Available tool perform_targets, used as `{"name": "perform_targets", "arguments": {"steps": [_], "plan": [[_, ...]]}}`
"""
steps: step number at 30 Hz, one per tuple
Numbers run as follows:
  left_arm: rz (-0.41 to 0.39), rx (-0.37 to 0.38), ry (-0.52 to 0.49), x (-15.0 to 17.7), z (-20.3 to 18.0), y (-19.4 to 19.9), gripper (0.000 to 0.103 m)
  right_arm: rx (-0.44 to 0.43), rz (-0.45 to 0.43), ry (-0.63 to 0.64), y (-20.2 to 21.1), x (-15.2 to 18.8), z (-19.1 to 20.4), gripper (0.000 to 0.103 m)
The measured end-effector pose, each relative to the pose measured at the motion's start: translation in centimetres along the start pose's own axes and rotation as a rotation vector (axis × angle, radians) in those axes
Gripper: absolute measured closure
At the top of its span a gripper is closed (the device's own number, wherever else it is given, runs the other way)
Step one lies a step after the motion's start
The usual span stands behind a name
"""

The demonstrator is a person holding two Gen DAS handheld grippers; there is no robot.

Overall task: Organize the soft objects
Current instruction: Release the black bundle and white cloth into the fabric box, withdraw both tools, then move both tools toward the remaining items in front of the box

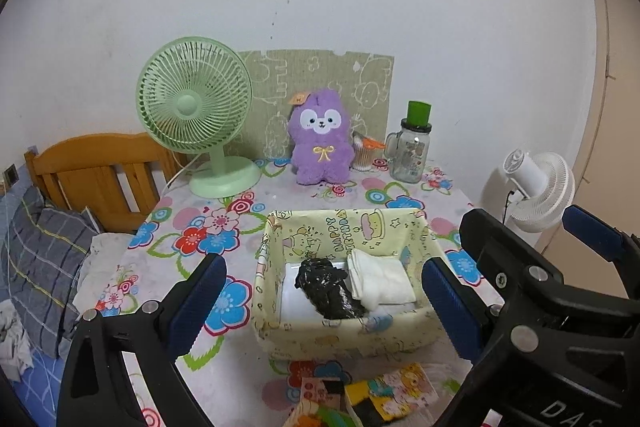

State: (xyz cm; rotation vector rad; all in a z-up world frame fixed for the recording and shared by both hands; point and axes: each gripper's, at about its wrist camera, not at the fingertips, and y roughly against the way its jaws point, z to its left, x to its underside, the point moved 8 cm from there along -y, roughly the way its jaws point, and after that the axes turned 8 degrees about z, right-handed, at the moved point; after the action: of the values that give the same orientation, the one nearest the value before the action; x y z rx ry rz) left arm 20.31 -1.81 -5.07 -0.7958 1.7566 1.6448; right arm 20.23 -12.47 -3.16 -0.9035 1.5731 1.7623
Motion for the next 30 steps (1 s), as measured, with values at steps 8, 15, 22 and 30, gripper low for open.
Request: {"name": "perform_targets", "arguments": {"steps": [8, 15, 22, 30], "plan": [[-0.032, -0.001, 0.001, 0.8, -0.6, 3.1, 0.004, 0.006, -0.035, 0.003, 3.6, 0.5, -0.1, 0.0], [-0.061, 0.007, 0.0, 1.9, -1.1, 5.6, 0.004, 0.009, -0.063, 0.007, 6.4, 1.2, -0.4, 0.0], [-0.084, 0.005, -0.005, 2.7, -1.3, 7.3, 0.004, 0.009, -0.076, 0.009, 8.1, 2.0, -0.4, 0.0], [-0.09, -0.002, -0.007, 3.9, -1.3, 7.9, 0.004, -0.004, -0.077, 0.017, 8.9, 3.1, -0.2, 0.0]]}}
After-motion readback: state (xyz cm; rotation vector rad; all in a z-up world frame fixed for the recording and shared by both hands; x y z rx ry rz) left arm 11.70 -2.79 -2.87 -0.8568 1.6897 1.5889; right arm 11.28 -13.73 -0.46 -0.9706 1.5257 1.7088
